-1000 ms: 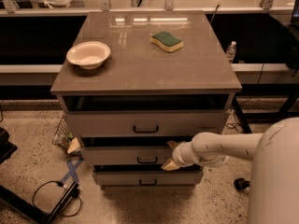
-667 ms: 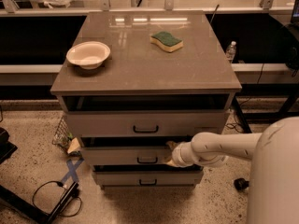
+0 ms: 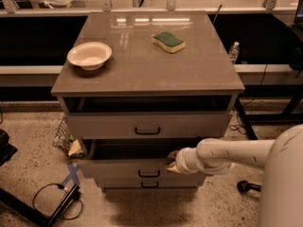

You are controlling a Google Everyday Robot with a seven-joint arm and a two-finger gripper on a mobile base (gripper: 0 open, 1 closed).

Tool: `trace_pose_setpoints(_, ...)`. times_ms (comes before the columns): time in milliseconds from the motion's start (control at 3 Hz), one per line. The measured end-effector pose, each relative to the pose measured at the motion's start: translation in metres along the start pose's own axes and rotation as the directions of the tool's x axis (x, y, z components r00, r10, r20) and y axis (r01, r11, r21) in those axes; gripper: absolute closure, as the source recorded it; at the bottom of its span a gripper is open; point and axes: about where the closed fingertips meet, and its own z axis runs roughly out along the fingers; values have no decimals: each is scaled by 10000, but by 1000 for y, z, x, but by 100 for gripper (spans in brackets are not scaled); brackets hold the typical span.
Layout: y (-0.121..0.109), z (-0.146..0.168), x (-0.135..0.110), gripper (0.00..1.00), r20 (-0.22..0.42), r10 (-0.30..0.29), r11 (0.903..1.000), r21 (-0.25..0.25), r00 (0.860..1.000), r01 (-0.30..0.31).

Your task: Open middle drawer

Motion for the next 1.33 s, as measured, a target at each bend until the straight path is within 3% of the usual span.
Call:
trace_pose_setpoints(333,4,-4,2,100,-3,21,10000,-22,10000,-21)
trace_pose_setpoints(1000,44,-30,20,100,35,196,9996,-209,9998,-195)
trace_pose_setpoints(1333,44,-30,20,100,35,196,9996,-209,9998,-195)
